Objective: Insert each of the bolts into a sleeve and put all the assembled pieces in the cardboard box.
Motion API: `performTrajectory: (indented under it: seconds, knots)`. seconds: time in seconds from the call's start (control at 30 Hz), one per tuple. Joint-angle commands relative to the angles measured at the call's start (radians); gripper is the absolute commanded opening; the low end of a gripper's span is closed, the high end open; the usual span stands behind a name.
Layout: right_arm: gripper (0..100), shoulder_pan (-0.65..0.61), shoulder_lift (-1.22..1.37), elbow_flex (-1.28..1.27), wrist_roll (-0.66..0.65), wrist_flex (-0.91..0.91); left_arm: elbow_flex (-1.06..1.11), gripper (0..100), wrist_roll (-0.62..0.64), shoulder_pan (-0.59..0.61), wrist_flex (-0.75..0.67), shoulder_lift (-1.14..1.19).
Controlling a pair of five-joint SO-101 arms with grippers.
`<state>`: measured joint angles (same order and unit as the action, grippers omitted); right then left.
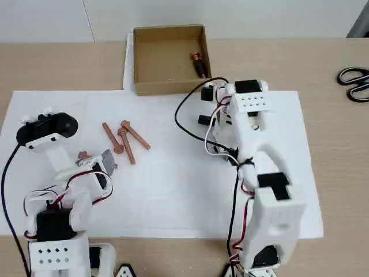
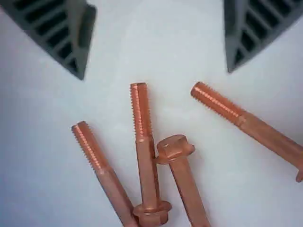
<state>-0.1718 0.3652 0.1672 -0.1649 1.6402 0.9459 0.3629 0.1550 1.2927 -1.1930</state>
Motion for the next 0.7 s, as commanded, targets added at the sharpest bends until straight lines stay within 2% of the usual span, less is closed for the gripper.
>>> performTrajectory:
  seconds: [0.0,0.23,0.3,0.43,0.67]
  knots:
    - [0.4,0.004,-0.131,-0.095,0.014,-0.056,-0.005,18,-0.011,-0.002,-0.021,0.002]
    - [0.4,0.005,-0.136,-0.241,0.012,-0.142,-0.005,18,-0.011,-0.002,-0.021,0.002]
    - [1.2,0.005,-0.136,-0.252,0.011,-0.147,-0.005,18,-0.011,-0.002,-0.021,0.002]
    - [8.9,0.005,-0.136,-0.253,0.009,-0.143,-0.005,18,-0.011,-0.002,-0.021,0.002]
    - [9.0,0.005,-0.134,-0.255,0.009,-0.139,-0.005,18,-0.011,-0.002,-0.018,0.002]
